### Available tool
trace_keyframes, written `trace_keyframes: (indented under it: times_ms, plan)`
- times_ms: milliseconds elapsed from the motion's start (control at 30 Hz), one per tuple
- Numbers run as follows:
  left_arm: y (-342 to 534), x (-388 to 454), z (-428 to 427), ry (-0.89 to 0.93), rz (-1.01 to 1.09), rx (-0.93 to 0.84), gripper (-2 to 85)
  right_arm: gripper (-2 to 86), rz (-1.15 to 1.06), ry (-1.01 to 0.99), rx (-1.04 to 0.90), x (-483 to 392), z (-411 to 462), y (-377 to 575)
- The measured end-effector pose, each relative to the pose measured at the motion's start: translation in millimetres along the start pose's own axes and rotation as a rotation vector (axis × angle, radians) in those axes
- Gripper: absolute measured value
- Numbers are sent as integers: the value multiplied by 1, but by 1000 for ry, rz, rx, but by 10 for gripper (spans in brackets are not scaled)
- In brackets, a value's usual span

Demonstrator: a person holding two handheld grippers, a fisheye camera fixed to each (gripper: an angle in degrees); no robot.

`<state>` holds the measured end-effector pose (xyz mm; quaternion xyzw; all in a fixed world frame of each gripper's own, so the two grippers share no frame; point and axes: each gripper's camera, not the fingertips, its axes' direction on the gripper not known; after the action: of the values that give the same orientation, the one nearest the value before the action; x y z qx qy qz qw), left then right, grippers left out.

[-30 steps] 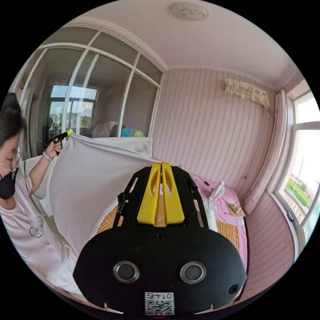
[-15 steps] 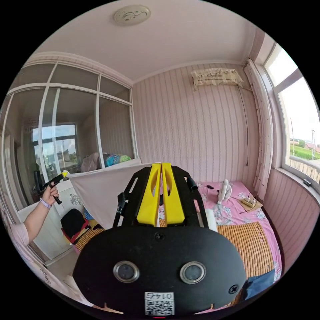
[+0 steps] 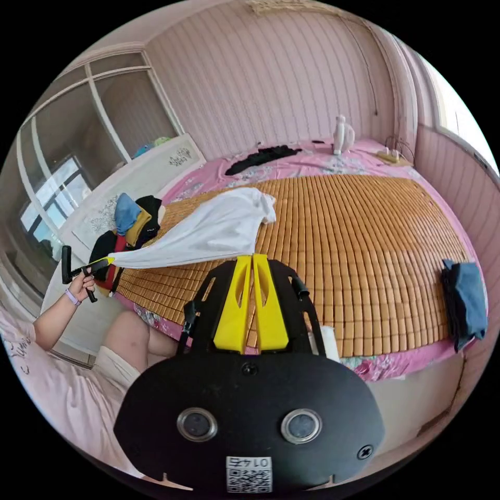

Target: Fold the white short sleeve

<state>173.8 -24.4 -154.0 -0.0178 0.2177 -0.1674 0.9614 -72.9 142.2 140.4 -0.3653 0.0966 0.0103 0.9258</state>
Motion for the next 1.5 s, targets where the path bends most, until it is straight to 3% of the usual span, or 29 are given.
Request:
trace_keyframes:
  times_ms: [233, 467, 800, 1067, 1367, 1500]
  plan:
    - [44, -18, 94, -39, 8, -234, -10, -1, 26, 22, -199, 27, 56, 63]
    - [75, -30, 126, 22, 30, -351, -6, 15, -57, -24, -301, 40, 68, 122]
    - [100, -29, 127, 14, 95, -311, 15, 70, -2, 98, -154, 88, 81, 127]
    - [40, 13, 190, 16, 338, -233, 13, 80, 23, 8, -53, 124, 161, 73]
    - [-72, 72, 356, 165, 527, -229, 0, 134, 80, -37, -32, 181, 249, 27]
    - [-126, 100, 432, 250, 572, -180, -7, 131, 71, 34, -24, 201, 278, 8]
